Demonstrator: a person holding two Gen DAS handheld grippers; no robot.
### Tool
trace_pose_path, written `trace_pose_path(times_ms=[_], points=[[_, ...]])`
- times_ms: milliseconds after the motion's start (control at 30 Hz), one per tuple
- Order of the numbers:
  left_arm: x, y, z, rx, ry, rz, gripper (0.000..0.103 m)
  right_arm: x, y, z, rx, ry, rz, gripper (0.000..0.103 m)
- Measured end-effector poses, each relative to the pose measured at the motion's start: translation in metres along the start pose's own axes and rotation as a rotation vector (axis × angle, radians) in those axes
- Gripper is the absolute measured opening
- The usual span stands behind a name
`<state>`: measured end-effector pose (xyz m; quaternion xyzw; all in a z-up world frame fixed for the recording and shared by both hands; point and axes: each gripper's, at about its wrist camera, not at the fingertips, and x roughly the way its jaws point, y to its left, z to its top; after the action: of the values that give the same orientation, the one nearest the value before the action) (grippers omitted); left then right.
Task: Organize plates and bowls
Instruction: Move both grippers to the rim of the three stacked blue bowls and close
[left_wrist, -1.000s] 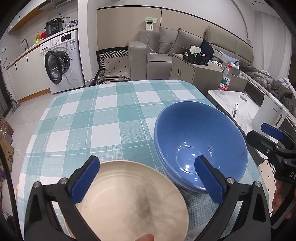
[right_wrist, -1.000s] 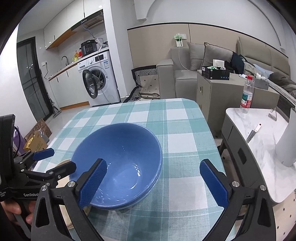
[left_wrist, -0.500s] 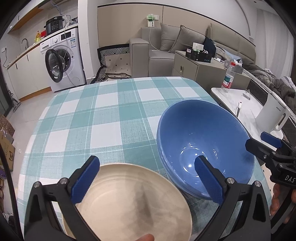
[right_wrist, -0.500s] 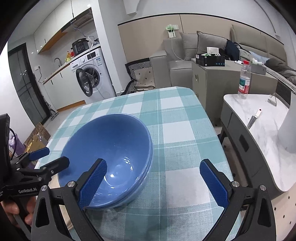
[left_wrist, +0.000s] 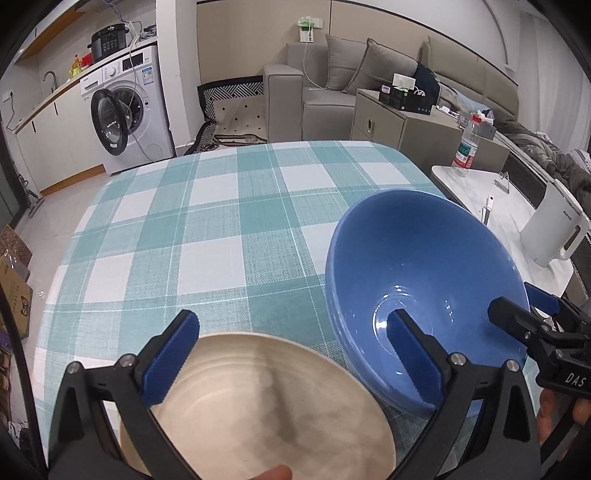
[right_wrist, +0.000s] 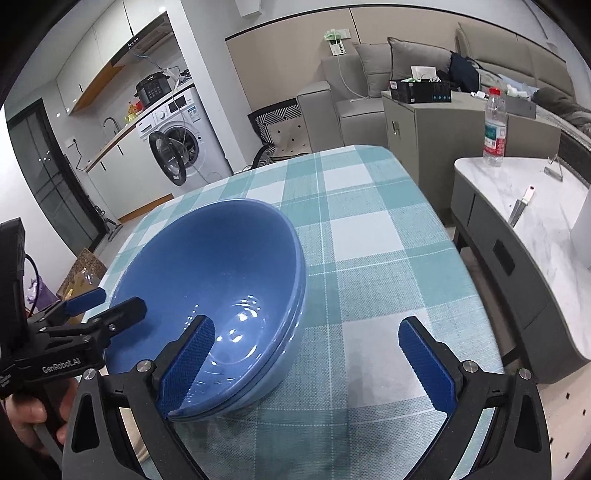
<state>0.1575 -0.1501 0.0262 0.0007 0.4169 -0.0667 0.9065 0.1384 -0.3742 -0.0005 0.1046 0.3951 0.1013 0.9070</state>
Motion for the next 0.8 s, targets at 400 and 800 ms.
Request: trace_pose_path(times_ms=[400,800], points=[[0.011,-0.007,-0.004,-0.003,0.051,-0.125,0.055,0.010,-0.002,-0.002,0.037,0.020,0.062,0.073],[0.005,-0.028,-0.006,0.072,0.042,-0.151,0.037,0.010,0.012,-0.004,-0.012,0.014,0.122,0.055]])
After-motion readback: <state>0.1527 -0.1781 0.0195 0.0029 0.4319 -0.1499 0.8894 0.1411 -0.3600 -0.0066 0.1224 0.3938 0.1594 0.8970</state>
